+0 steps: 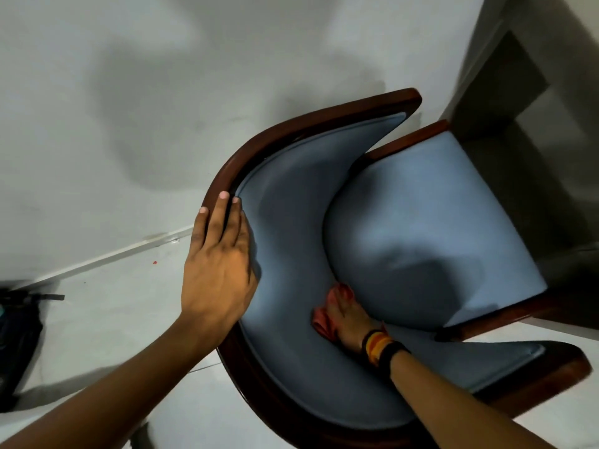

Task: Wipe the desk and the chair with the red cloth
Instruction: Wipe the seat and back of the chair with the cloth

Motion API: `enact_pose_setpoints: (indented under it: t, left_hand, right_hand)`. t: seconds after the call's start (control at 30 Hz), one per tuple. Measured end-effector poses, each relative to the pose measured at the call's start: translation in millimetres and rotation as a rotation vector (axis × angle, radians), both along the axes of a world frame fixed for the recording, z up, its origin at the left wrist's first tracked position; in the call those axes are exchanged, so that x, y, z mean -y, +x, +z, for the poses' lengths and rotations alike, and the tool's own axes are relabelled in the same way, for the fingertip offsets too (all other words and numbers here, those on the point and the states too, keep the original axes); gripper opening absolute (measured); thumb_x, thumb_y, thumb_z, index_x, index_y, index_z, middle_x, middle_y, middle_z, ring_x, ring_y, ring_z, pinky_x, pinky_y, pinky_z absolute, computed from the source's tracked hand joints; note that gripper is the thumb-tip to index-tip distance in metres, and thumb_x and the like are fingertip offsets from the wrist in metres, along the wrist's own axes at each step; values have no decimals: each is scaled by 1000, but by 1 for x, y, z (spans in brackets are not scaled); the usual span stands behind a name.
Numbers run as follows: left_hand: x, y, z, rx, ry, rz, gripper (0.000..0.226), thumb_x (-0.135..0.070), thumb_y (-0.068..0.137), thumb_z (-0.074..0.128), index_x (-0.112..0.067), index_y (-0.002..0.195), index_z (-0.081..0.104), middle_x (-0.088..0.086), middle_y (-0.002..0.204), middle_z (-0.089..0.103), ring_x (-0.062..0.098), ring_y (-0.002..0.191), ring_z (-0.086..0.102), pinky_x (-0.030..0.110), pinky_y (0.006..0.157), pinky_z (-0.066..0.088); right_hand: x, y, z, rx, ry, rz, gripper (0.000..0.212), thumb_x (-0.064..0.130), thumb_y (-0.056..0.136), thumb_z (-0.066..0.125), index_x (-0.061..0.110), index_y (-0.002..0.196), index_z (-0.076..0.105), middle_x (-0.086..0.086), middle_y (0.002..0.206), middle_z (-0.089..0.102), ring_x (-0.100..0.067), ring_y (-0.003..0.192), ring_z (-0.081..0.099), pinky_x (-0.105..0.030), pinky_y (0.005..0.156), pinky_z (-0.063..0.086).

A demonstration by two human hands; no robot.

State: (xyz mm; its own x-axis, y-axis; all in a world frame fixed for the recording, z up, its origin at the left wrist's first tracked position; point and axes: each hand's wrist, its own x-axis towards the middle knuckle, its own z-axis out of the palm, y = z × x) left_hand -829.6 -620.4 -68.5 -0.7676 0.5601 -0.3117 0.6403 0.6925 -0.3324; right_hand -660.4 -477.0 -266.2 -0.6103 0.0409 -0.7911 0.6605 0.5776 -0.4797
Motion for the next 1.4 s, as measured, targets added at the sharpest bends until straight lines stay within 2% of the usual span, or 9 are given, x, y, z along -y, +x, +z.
enact_pose_setpoints:
  t: [0.13,0.27,0.47,0.67,0.87,0.97,1.07,1.2,1.4]
  left_hand:
    - [0,0,-2,-3,11,4,79,-43,103,27,-3,166,2,15,177,-6,32,162,-22,51,134,-4]
    - [2,0,-6,-30,22,-12,81,-48,103,22,-3,165,-4,16,176,-9,33,162,-22,51,134,-2]
    - [1,1,-5,-53,23,-20,81,-41,99,29,-1,166,5,15,177,-1,33,164,-17,52,134,0]
    - [-4,6,3,-41,14,-8,79,-39,101,34,-2,166,9,13,178,1,33,164,-15,52,134,2]
    - [-3,6,5,-36,23,-7,80,-36,97,41,1,165,19,13,177,14,33,165,-4,53,134,6]
    - [-3,7,5,-46,15,17,79,-37,99,41,0,165,18,12,177,13,32,165,-5,52,134,5]
    - [-6,8,7,-54,11,28,77,-35,99,34,-2,166,15,11,177,10,31,165,-8,51,135,4]
    - [-8,7,9,-53,16,34,77,-30,96,38,-1,165,19,12,177,15,32,165,-4,52,135,6]
    - [-10,5,9,-50,39,47,80,-26,91,44,-1,164,24,10,176,18,31,166,-1,51,134,9]
  right_hand:
    - [18,-23,51,-41,-46,-317,59,40,108,24,16,162,18,-5,172,13,-22,158,17,-36,129,6]
    - [40,-125,73,-308,-197,-635,60,35,109,23,21,163,-1,1,173,-6,-18,159,-1,-33,122,-14]
    - [15,-164,38,-395,-96,-705,70,37,105,31,24,163,-6,-2,173,-5,-24,159,4,-48,128,4]
    - [-3,-52,24,-6,-83,-60,64,29,111,31,-4,159,5,-24,168,-13,-38,157,-13,-38,127,-8]
    - [-87,36,57,236,-20,243,51,37,108,39,13,153,41,-11,163,36,-30,150,33,-39,125,19]
    - [-101,45,67,282,158,447,56,48,104,38,16,150,44,-13,161,39,-34,146,39,-45,123,25]
    - [-64,43,87,61,124,510,55,41,107,32,21,158,29,-9,167,30,-33,148,38,-42,123,24]
    - [8,41,125,-378,-129,214,67,28,105,36,27,163,3,3,172,-8,-15,160,-6,-16,117,-25]
    - [8,62,131,-714,-156,416,75,35,100,40,34,162,-2,1,172,-15,-15,157,-22,-38,129,-7]
